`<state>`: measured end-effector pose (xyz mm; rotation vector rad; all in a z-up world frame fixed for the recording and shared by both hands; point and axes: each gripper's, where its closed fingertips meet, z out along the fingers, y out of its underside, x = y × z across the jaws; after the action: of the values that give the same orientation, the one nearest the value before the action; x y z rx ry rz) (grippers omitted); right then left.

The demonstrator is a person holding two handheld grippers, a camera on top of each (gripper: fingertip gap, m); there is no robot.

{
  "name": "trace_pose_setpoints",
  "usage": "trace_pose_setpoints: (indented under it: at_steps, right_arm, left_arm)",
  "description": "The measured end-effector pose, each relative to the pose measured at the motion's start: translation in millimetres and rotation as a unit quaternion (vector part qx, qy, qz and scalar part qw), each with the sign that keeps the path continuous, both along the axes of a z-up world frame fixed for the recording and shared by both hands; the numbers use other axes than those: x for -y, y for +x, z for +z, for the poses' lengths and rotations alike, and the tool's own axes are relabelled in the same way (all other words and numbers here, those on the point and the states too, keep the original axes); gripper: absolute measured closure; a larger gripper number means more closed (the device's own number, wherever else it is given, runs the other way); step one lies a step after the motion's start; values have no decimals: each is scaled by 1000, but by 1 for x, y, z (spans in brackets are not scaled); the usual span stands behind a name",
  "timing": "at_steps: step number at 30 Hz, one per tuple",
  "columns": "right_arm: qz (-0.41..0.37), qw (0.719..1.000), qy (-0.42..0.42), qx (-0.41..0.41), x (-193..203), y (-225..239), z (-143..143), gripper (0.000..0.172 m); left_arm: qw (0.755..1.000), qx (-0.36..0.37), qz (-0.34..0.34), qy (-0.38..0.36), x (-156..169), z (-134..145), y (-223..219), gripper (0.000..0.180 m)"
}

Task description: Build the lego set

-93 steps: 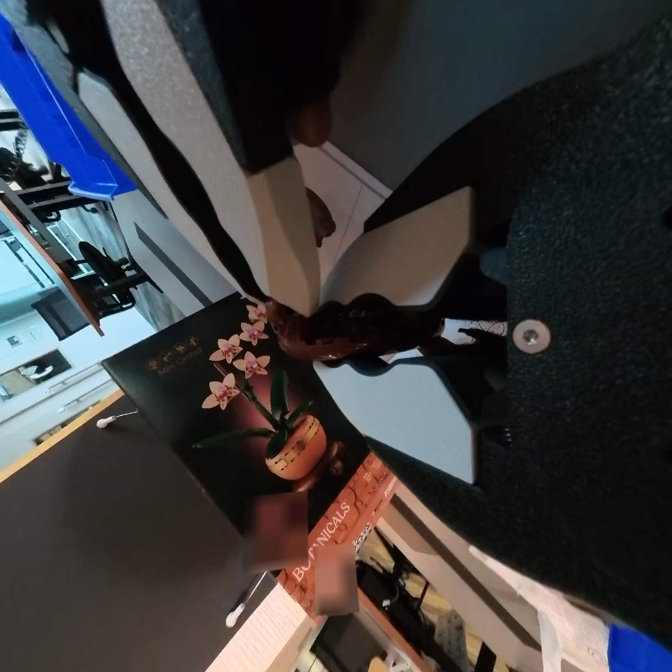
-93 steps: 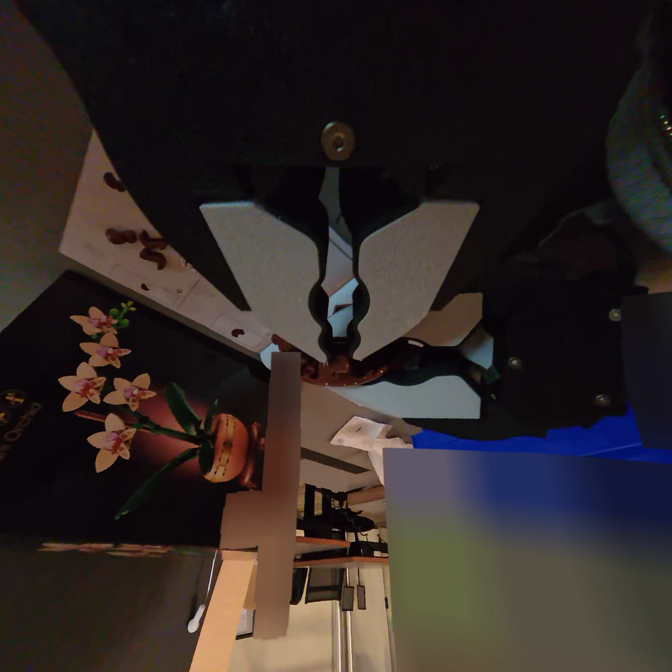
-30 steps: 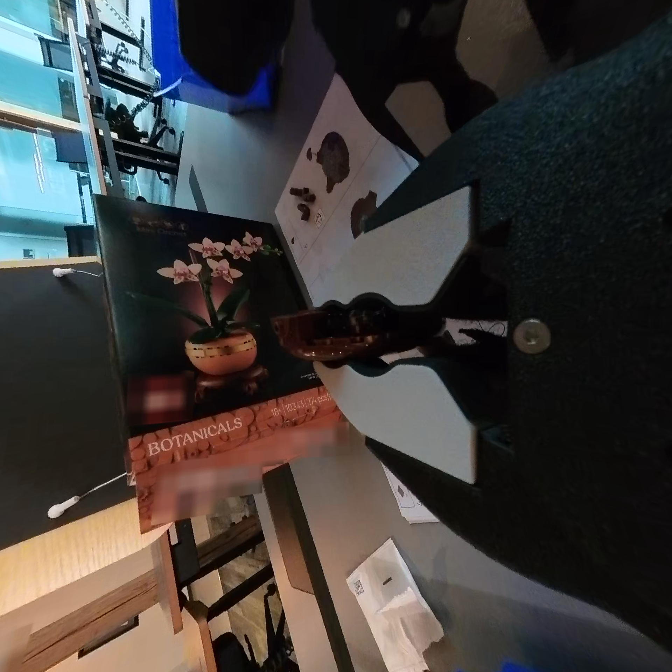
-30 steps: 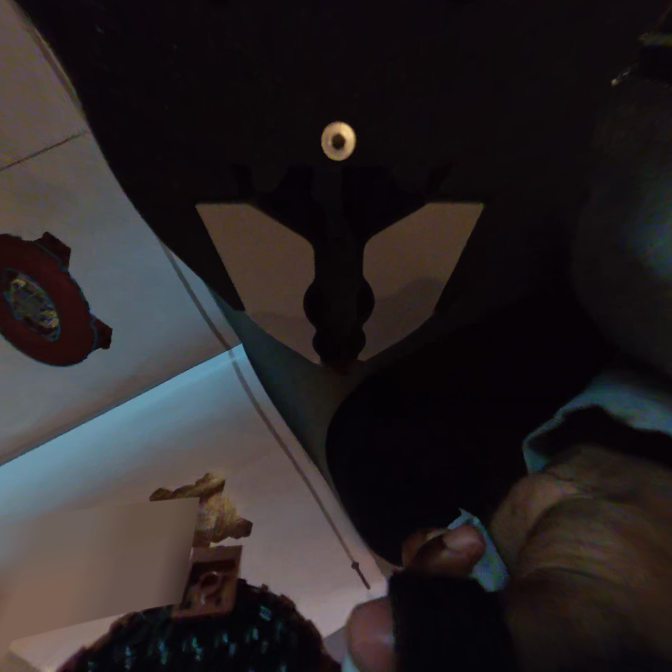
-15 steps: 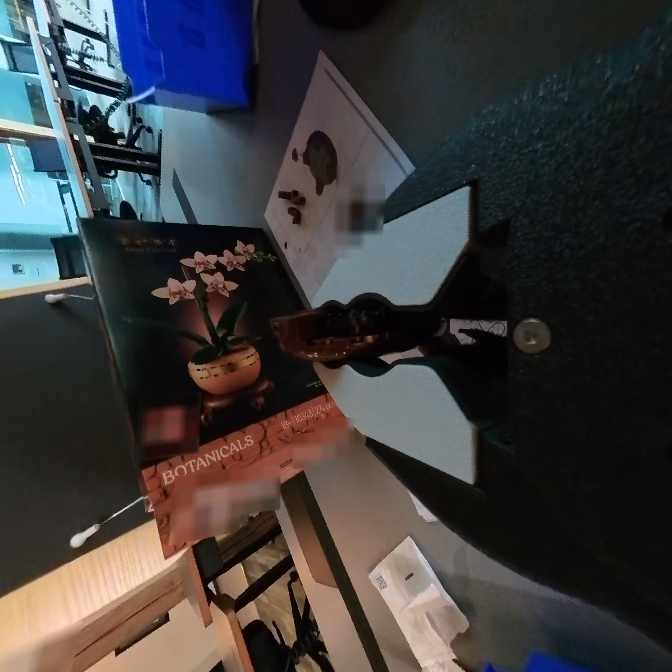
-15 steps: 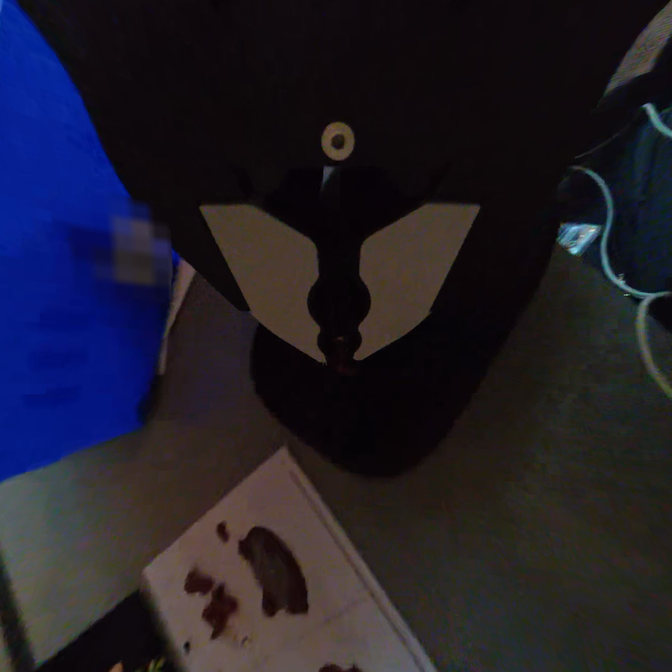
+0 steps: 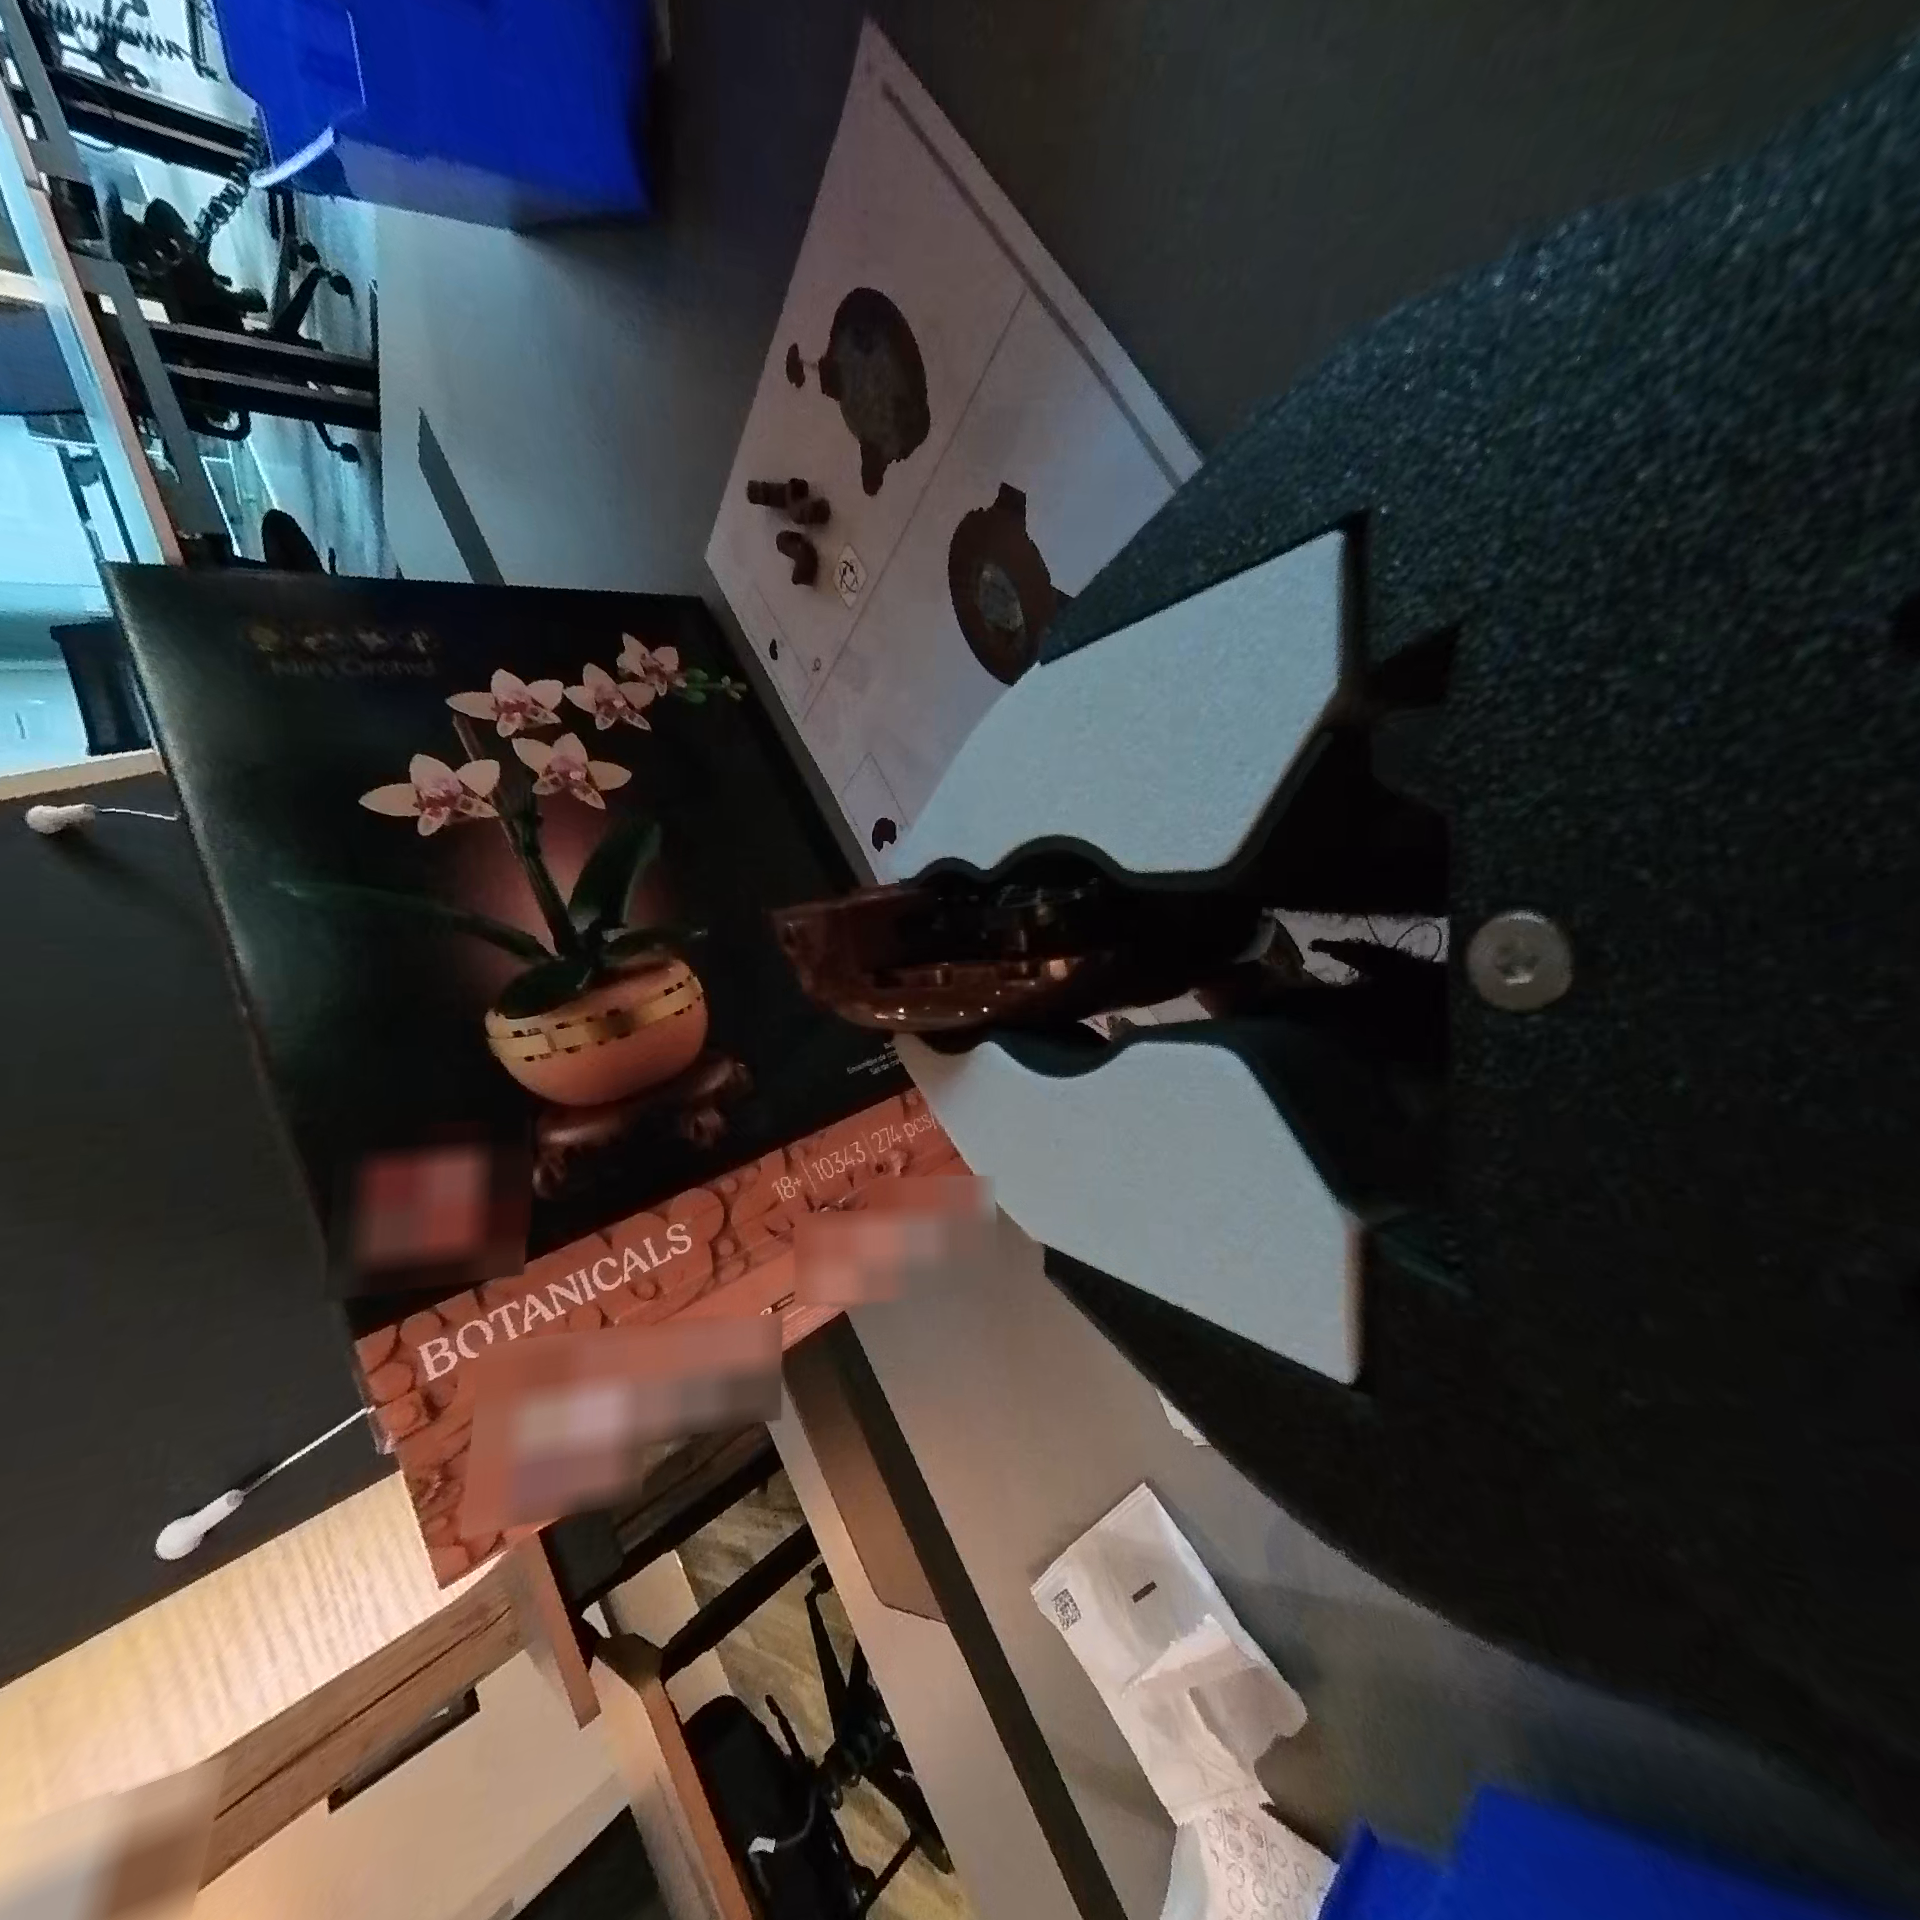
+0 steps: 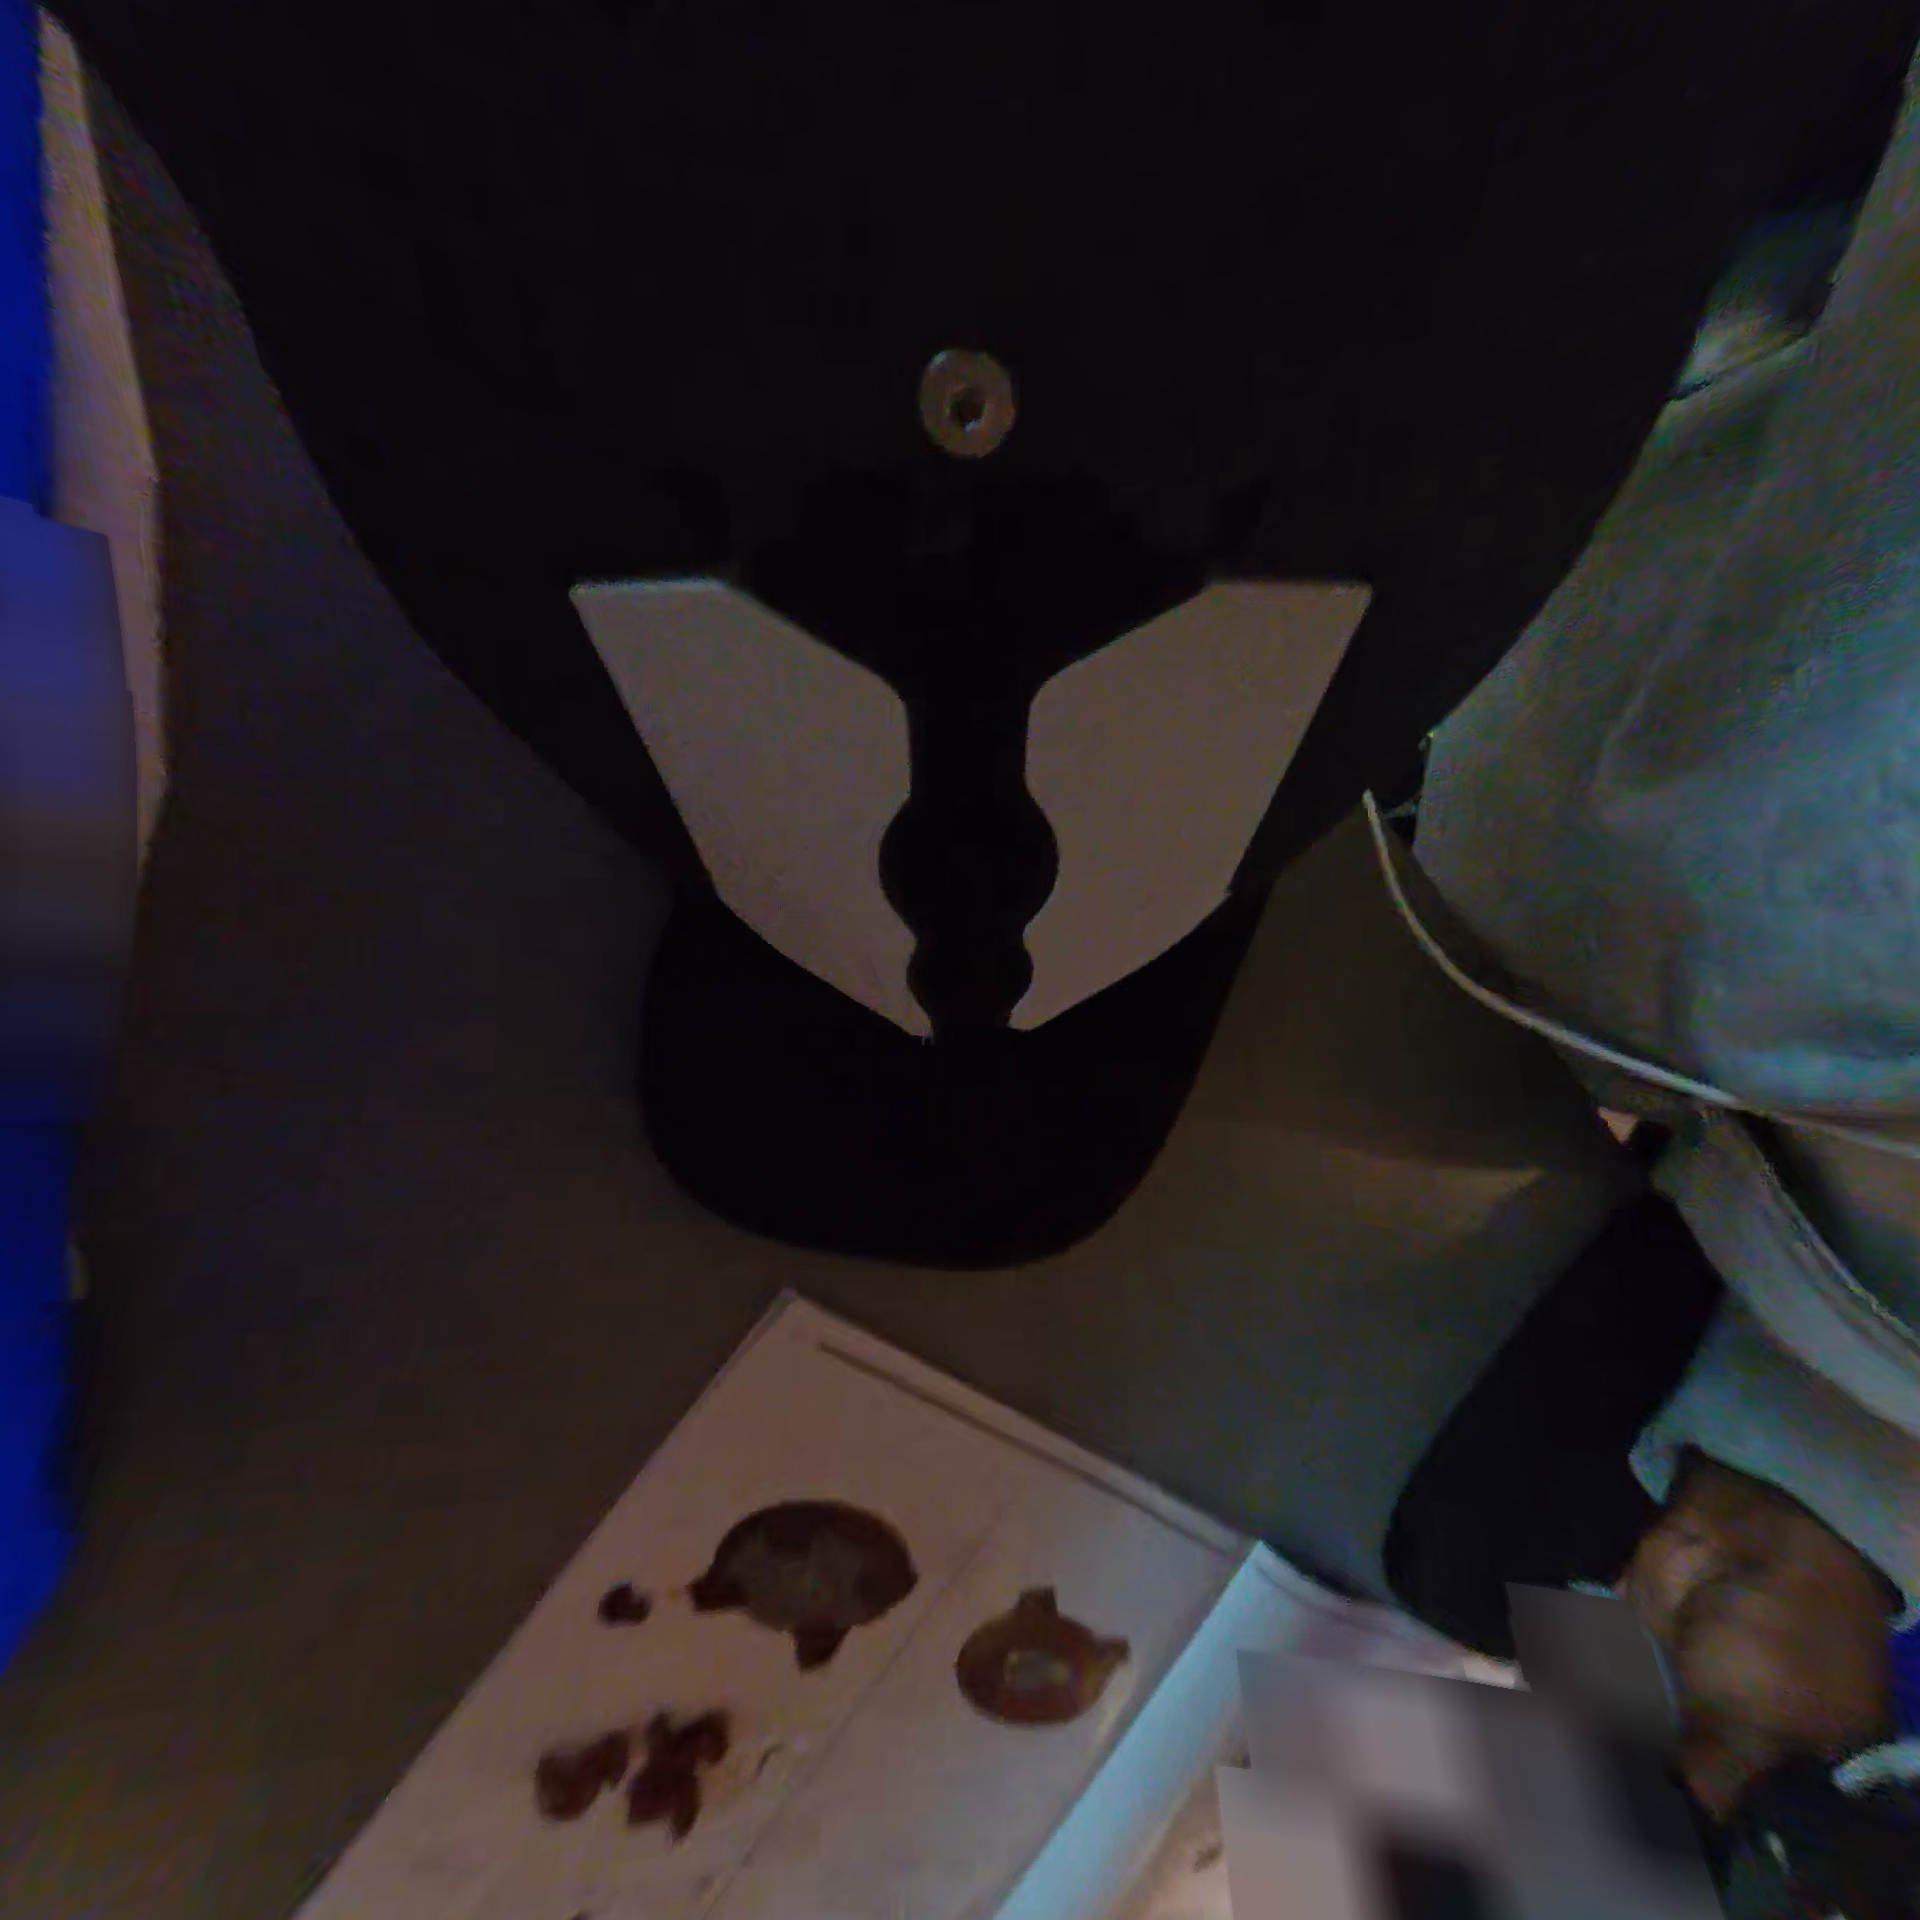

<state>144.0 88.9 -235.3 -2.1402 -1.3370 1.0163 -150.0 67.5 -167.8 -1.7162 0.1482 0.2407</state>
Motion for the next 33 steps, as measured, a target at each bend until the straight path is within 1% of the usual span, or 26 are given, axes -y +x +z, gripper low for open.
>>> trace_pose_setpoints:
  at_steps: [2, 5, 15, 19, 23, 28, 33]
  right_arm:
    - [27, 999, 12, 16, 8, -3, -7, 161]
    - [49, 997, 54, 30, 12, -5, -10, 161]
    - [95, 993, 38, 65, 19, -8, -13, 161]
    - [86, 992, 47, 74, 17, -2, -12, 158]
    - [73, 995, 34, 55, 18, -2, -14, 163]
    - [81, 993, 57, 64, 19, -3, -15, 163]
    - [88, 990, 73, 86, 20, 2, -14, 152]
  left_arm:
    - [1000, -2, 0, -2, 0, -1, 0, 159]
    - [1000, -4, -1, -6, -1, -3, 0, 159]
    - [1000, -20, -15, -8, -2, -3, 8, 159]
    - [1000, -14, -14, -7, -2, -3, 7, 159]
    - [1000, -14, -19, -6, -3, -2, 9, 159]
    - [1000, -16, -18, -8, -2, -3, 9, 159]
    - [1000, -14, -16, -6, -2, -3, 8, 159]
